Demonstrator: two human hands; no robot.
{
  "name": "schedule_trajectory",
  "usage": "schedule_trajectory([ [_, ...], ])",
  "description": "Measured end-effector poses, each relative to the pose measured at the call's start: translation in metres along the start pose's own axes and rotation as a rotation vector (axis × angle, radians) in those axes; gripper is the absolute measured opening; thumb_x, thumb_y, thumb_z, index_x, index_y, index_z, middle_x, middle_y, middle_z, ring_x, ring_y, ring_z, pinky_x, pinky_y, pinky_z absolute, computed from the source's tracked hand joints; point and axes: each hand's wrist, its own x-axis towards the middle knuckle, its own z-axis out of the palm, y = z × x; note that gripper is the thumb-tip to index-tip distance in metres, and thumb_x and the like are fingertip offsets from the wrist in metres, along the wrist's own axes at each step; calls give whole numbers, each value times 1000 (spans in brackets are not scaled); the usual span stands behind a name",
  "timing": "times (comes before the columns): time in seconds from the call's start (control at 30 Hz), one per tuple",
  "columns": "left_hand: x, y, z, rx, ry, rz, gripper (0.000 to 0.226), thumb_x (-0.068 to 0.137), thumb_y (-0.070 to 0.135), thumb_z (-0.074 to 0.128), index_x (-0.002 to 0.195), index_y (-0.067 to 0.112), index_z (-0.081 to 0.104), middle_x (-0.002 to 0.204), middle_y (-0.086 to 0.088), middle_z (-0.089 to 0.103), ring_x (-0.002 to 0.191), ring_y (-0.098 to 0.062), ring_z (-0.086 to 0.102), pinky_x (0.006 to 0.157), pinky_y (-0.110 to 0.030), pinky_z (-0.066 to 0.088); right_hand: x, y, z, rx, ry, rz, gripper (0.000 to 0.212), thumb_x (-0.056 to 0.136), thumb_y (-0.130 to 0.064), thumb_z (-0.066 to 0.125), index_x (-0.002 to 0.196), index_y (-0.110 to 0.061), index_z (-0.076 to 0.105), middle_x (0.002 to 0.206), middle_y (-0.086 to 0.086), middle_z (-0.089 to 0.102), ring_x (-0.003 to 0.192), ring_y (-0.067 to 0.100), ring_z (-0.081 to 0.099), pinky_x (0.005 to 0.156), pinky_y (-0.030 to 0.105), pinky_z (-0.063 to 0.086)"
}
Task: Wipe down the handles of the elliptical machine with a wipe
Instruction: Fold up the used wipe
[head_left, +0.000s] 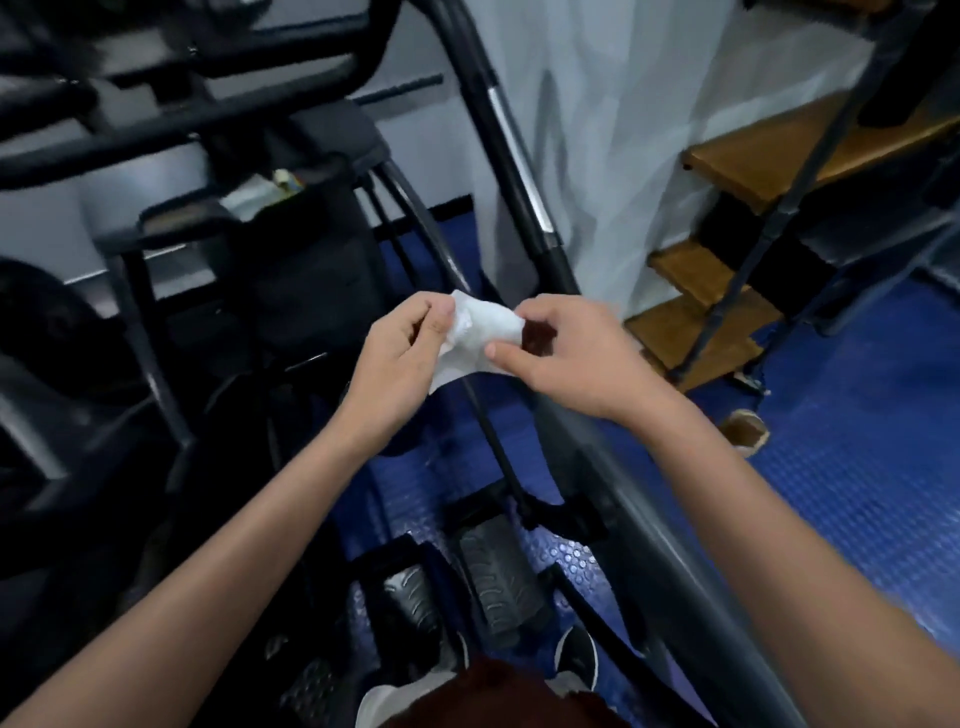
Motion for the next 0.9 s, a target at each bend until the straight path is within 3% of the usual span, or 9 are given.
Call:
schedule_trajectory([
  [0.13, -19, -13, -44, -206, 20, -289, 54, 93, 66, 44, 109, 23, 72, 107, -4, 74, 101, -25, 70, 92, -44, 53, 24, -26, 34, 111, -96, -49, 32, 84, -36, 72, 68, -15, 54, 59, -8, 53, 57, 5, 47, 54, 15, 38],
  [0.17, -25, -19, -54, -206, 43, -307, 51, 90, 66, 52, 111, 23, 71, 108, -6, 74, 102, -27, 70, 94, -49, 53, 30, -33, 42, 131, -124, -64, 31, 84, -34, 72, 68, -14, 55, 59, -8, 53, 57, 4, 46, 54, 14, 38],
  [0.23, -38, -30, -73, -199, 127, -302, 35, 90, 42, 69, 116, 17, 69, 108, -7, 74, 99, -22, 70, 90, -45, 56, 40, -45, 59, 152, -188, -97, 27, 85, -30, 71, 72, -10, 58, 63, -5, 58, 60, 8, 50, 57, 19, 41],
  [0.33, -55, -46, -97, -127, 267, -299, 19, 93, 16, 68, 112, 13, 70, 104, -5, 75, 93, -16, 70, 85, -35, 55, 56, -60, 87, 178, -284, -133, 27, 86, -28, 70, 79, -5, 59, 73, 7, 64, 71, 22, 56, 68, 30, 46],
  [0.57, -74, -73, -152, -79, 478, -335, 14, 95, 17, 64, 101, 24, 75, 97, 0, 76, 86, -16, 68, 83, -38, 55, 88, -96, 153, 251, -372, -182, 7, 88, -26, 68, 85, -20, 68, 82, -2, 71, 81, 17, 64, 79, 32, 52],
  [0.77, -67, -107, -201, -131, 583, -368, 13, 90, 15, 71, 101, 17, 76, 97, -1, 77, 94, -16, 72, 85, -33, 57, 113, -121, 198, 273, -339, -151, 8, 92, -26, 65, 90, -22, 71, 80, -7, 70, 71, 4, 58, 67, 14, 45],
  [0.9, -53, -129, -222, -117, 571, -379, 9, 93, 19, 68, 98, 16, 75, 87, -9, 75, 74, -19, 69, 70, -38, 57, 129, -129, 221, 277, -286, -96, 9, 93, -27, 64, 91, -23, 73, 78, -11, 69, 67, -4, 56, 63, 6, 40],
])
